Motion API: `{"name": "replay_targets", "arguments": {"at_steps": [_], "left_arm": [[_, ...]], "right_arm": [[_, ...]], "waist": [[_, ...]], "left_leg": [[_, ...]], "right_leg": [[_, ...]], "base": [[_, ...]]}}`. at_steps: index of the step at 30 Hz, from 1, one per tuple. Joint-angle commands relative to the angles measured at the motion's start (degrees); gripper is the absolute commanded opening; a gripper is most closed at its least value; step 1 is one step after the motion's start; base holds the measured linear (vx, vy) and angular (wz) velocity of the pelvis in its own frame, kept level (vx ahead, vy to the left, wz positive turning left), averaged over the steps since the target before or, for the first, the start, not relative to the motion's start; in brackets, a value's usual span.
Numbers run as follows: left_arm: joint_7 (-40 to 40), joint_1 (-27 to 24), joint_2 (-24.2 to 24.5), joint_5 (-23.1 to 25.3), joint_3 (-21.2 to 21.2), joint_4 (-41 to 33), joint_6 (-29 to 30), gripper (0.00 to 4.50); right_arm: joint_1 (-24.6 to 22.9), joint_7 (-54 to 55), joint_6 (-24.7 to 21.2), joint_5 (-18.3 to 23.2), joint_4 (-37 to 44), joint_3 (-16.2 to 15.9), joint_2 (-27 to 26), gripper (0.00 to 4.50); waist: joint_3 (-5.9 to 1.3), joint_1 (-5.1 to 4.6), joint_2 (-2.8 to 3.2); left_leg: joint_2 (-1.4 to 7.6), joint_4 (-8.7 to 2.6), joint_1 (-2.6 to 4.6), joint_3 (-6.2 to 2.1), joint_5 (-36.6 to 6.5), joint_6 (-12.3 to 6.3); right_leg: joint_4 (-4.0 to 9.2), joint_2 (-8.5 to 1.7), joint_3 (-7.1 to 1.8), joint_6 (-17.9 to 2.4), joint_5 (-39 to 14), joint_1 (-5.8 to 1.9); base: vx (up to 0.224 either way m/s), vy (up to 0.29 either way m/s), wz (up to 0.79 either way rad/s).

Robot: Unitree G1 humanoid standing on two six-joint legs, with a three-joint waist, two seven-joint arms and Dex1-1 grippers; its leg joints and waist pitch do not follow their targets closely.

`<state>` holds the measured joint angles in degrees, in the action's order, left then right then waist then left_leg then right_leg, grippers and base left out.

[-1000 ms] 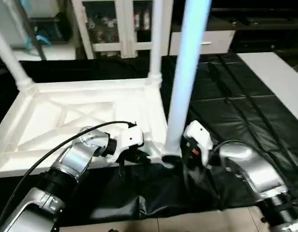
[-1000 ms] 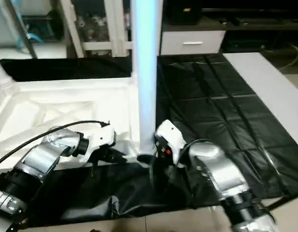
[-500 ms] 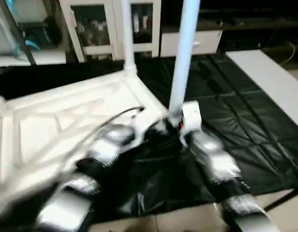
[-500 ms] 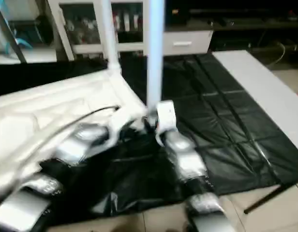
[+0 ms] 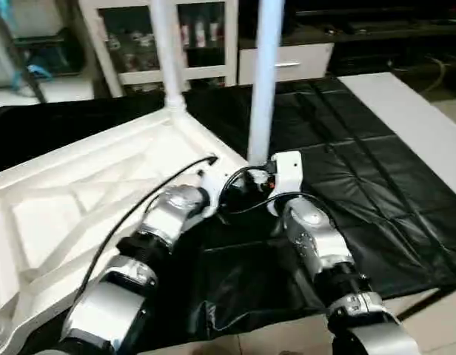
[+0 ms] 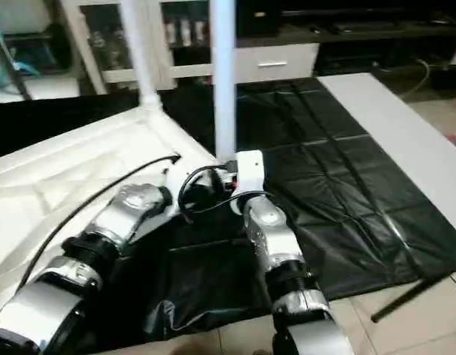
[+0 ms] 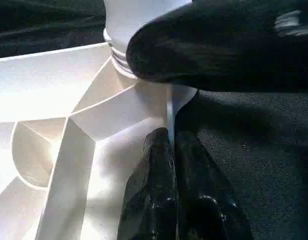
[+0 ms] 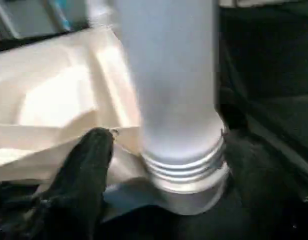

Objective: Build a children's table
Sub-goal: Rotate leg to tighten

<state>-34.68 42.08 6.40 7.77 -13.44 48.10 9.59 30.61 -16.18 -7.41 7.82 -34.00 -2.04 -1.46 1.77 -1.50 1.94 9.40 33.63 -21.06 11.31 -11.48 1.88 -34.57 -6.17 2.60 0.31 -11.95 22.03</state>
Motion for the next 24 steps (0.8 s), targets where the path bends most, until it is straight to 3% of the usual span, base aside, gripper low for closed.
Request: {"name": "replay_targets", "arguments": {"at_steps": [1, 2, 3, 4, 5, 6, 7, 9, 11, 12, 13, 16, 17, 21, 24], "left_arm": [[-3.3, -3.3, -0.4, -1.0, -1.6, 0.9, -1.3, 0.00], [-9.9, -5.2, 1.8, -2.0, -2.9, -2.6, -0.7, 0.00], [-9.9, -5.2, 1.8, -2.0, -2.9, -2.6, -0.7, 0.00], [-13.2, -6.1, 2.6, -2.9, -3.3, -4.4, -0.4, 0.00], [-13.2, -6.1, 2.6, -2.9, -3.3, -4.4, -0.4, 0.00], [-17.8, -7.3, 3.9, -4.2, -4.1, -7.1, -0.1, 0.00], [-21.5, -8.2, 5.0, -5.3, -4.5, -9.3, 0.9, 0.00], [-28.2, -9.7, 7.4, -6.9, -5.8, -12.9, 1.9, 0.00], [-30.2, -10.1, 8.3, -7.5, -6.1, -14.2, 2.6, 0.00], [-34.6, -11.1, 10.1, -8.9, -7.1, -17.0, 3.8, 0.00], [-34.7, -11.2, 10.2, -9.0, -7.1, -17.0, 3.8, 0.00], [-39.2, -12.3, 12.4, -10.0, -8.5, -20.5, 6.1, 0.00], [-40.0, -12.7, 12.9, -10.0, -8.5, -21.6, 6.7, 0.00], [-39.7, -12.8, 13.1, -9.3, -8.3, -22.0, 6.8, 0.00], [-39.5, -12.7, 13.4, -9.4, -8.4, -22.5, 7.3, 0.00]], "right_arm": [[-0.4, -7.6, -2.4, 2.1, 5.6, -4.9, 0.7, 4.07], [-4.1, -15.9, -5.8, 2.8, 12.9, -8.0, 7.7, 4.21], [-4.1, -15.9, -5.8, 2.8, 12.9, -8.0, 7.7, 4.21], [-5.5, -19.4, -6.2, 2.6, 15.5, -9.0, 10.8, 4.42], [-5.5, -19.4, -6.2, 2.6, 15.5, -9.0, 10.8, 4.42], [-7.1, -23.5, -7.1, 3.3, 18.6, -9.6, 14.5, 4.47], [-8.4, -27.4, -7.9, 3.8, 21.1, -9.8, 17.8, 4.47], [-10.2, -34.1, -9.3, 4.4, 25.1, -10.0, 23.6, 4.47], [-10.7, -35.8, -10.0, 4.6, 26.6, -10.2, 25.5, 4.47], [-11.5, -38.9, -11.7, 5.7, 28.7, -10.0, 28.9, 4.47], [-11.5, -39.0, -11.7, 5.7, 28.8, -10.0, 28.9, 4.47], [-11.9, -41.4, -13.4, 6.5, 30.0, -10.2, 31.8, 4.47], [-12.0, -42.1, -14.2, 6.6, 30.5, -10.5, 32.5, 4.47], [-11.5, -43.4, -14.1, 5.4, 29.4, -11.8, 33.0, 4.47], [-10.9, -44.9, -14.2, 5.0, 28.8, -12.8, 33.1, 4.47]], "waist": [[-2.30, 0.73, -1.09], [-2.33, 0.75, -0.50], [-2.50, 1.15, -0.94], [-2.61, 1.06, -0.75], [-2.76, 1.21, -0.84], [-2.77, 1.26, -0.95], [-2.83, 1.89, -0.82], [-2.91, 2.36, -0.51], [-2.78, 2.59, -0.28], [-2.69, 2.99, -0.43], [-2.62, 3.52, -0.28], [-2.51, 3.89, -0.10], [-2.42, 3.88, 0.11], [-2.39, 3.76, -0.02], [-2.54, 3.66, -0.07]], "left_leg": [[3.53, -4.85, 0.03, -2.04, -16.3, -2.82], [3.50, -4.80, 0.08, -2.02, -15.9, -2.91], [3.69, -4.58, 0.14, -1.82, -14.0, -4.07], [3.49, -4.36, 0.11, -1.58, -12.5, -4.84], [3.45, -4.16, 0.02, -1.58, -11.4, -5.33], [3.44, -4.01, -0.06, -1.43, -10.2, -5.72], [3.58, -3.90, 0.06, -1.40, -8.3, -6.89], [3.69, -3.72, 0.25, -1.27, -7.1, -7.72], [3.74, -3.79, 0.35, -1.18, -7.3, -7.94], [3.82, -3.86, 0.58, -1.13, -8.3, -7.33], [4.04, -4.06, 0.73, -1.19, -8.8, -6.65], [4.14, -4.28, 1.11, -1.01, -10.8, -4.84], [4.16, -4.40, 1.11, -1.00, -11.3, -4.44], [4.03, -4.52, 1.14, -1.06, -13.0, -2.55], [3.92, -4.40, 0.89, -1.13, -11.9, -2.61]], "right_leg": [[5.22, -2.53, -1.89, -10.1, -16.2, -1.86], [5.08, -2.50, -1.94, -10.6, -15.1, -1.85], [4.92, -2.38, -1.99, -10.8, -11.3, -2.08], [4.70, -2.43, -2.07, -12.5, -8.6, -1.89], [4.58, -2.51, -1.98, -12.9, -7.1, -2.17], [4.46, -2.52, -2.05, -13.4, -5.7, -2.07], [4.21, -2.62, -1.98, -14.3, -3.6, -2.41], [3.90, -2.51, -2.00, -15.4, -0.9, -2.38], [3.87, -2.41, -2.00, -16.3, -0.8, -2.01], [4.04, -2.38, -2.00, -16.2, -2.6, -2.05], [4.03, -2.40, -2.05, -16.0, -3.8, -2.12], [4.10, -2.21, -2.16, -15.9, -5.3, -1.72], [4.15, -2.19, -2.18, -15.9, -5.9, -1.62], [4.38, -2.23, -2.28, -15.2, -7.7, -1.62], [4.16, -2.26, -2.28, -15.0, -6.0, -1.85]], "base": [[0.000, 0.000, 0.00], [0.000, 0.000, 0.00], [0.000, 0.000, 0.00], [0.000, 0.000, 0.00], [0.000, 0.000, 0.00], [0.000, 0.000, 0.00], [0.000, 0.000, 0.00], [0.000, 0.000, 0.00], [0.000, 0.000, 0.00], [0.000, 0.000, 0.00], [0.000, 0.000, 0.00], [0.000, 0.000, 0.00], [0.000, 0.000, 0.00], [0.000, 0.000, 0.00], [0.000, 0.000, 0.00]]}}
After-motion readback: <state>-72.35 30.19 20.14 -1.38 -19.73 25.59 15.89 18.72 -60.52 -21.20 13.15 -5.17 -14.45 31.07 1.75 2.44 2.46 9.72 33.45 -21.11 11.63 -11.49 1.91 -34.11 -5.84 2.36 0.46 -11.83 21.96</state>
